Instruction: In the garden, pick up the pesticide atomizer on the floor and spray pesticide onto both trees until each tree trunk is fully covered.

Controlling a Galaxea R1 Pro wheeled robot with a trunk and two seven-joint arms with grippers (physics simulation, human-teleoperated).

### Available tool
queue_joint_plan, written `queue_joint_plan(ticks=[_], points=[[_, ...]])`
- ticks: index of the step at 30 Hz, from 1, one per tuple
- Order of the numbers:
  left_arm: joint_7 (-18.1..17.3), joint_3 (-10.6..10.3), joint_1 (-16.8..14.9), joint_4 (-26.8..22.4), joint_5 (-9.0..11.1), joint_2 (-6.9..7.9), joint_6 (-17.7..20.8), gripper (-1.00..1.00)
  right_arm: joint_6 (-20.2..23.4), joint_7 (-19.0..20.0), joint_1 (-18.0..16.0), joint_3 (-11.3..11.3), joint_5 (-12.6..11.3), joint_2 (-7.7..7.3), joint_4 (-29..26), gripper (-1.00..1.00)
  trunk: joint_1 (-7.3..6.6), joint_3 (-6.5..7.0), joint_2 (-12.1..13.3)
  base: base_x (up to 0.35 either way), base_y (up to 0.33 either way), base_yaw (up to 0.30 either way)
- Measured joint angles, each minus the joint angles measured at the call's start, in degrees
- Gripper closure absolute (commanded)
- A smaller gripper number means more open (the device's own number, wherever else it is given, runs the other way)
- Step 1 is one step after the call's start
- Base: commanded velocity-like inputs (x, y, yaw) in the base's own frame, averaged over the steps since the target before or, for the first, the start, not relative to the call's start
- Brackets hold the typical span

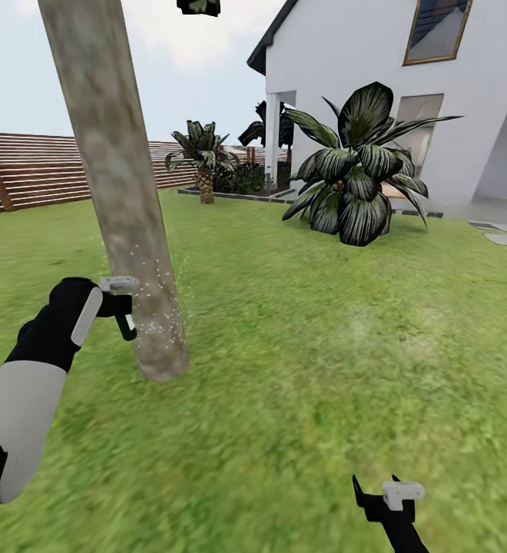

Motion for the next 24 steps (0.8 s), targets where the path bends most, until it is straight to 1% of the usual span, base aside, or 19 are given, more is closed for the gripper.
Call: queue_joint_plan(ticks=[1, 4, 7, 9, 10, 12, 14, 16, 17, 20, 23, 24], points=[[0.00, -0.06, 0.01, 0.00, 0.10, 0.00, -0.01, 1.00, 0.00, 0.00, 0.00, 0.00, 0.00, 0.00, 0.00, -1.00, 0.00, 0.00, 0.00, 0.001, -0.001, 0.000], [0.00, -0.21, 0.10, -0.23, 0.41, -0.66, -0.02, 1.00, 0.00, 0.00, 0.00, 0.00, 0.00, 0.00, 0.02, -1.00, 0.00, 0.00, 0.00, 0.000, 0.000, 0.000], [-0.01, -0.13, 0.03, -3.07, 0.56, -1.23, 0.00, 1.00, 0.00, 0.00, 0.00, 0.00, 0.00, 0.00, 0.01, -1.00, 0.00, 0.00, 0.00, 0.000, 0.000, 0.000], [-0.01, -0.16, 0.08, -3.53, 0.50, -1.93, 0.03, 1.00, 0.00, 0.00, 0.00, 0.00, 0.00, 0.00, 0.01, -1.00, 0.00, 0.00, 0.00, 0.000, 0.000, 0.000], [0.00, -0.22, 0.09, -3.61, 0.38, -2.03, 0.06, 1.00, 0.00, 0.00, 0.00, 0.00, 0.00, 0.00, 0.01, -1.00, 0.00, 0.00, 0.00, 0.000, 0.000, 0.000], [0.00, -0.26, 0.10, -3.68, 0.02, -1.59, 0.09, 1.00, 0.00, 0.00, 0.01, 0.00, 0.00, 0.00, -0.01, -1.00, 0.00, 0.00, 0.00, 0.030, 0.000, 0.000], [0.01, -0.21, 0.17, -3.35, -0.04, -1.19, 0.09, 1.00, 0.00, 0.00, 0.00, 0.00, 0.00, 0.00, 0.00, -1.00, 0.00, 0.00, 0.00, 0.218, 0.000, 0.000], [0.01, -0.20, 0.19, -2.84, -0.35, 0.04, 0.12, 1.00, 0.00, 0.00, 0.00, 0.00, 0.00, 0.00, 0.01, -1.00, 0.00, 0.00, 0.00, 0.225, 0.000, 0.000], [0.00, -0.28, 0.23, -2.77, 0.09, 0.29, 0.09, 1.00, 0.00, 0.00, 0.00, 0.00, 0.00, 0.00, -0.01, -1.00, 0.00, 0.00, 0.00, 0.076, 0.000, 0.000], [0.00, -0.38, 0.28, -2.79, 0.30, 0.21, 0.08, 1.00, 0.00, 0.00, 0.01, 0.00, 0.00, 0.00, -0.01, -1.00, 0.00, 0.00, 0.00, 0.022, 0.000, 0.000], [-0.03, -0.33, 0.28, -3.32, 0.52, -0.37, 0.07, 1.00, 0.00, 0.00, 0.00, 0.00, 0.00, 0.00, 0.00, -1.00, 0.00, 0.00, 0.00, 0.002, 0.000, 0.000], [-0.04, -0.84, 0.29, -3.41, 0.72, -0.74, 0.06, 1.00, 0.00, 0.00, 0.00, 0.00, 0.00, 0.00, 0.01, -1.00, 0.00, 0.00, 0.00, 0.000, 0.000, 0.000]])
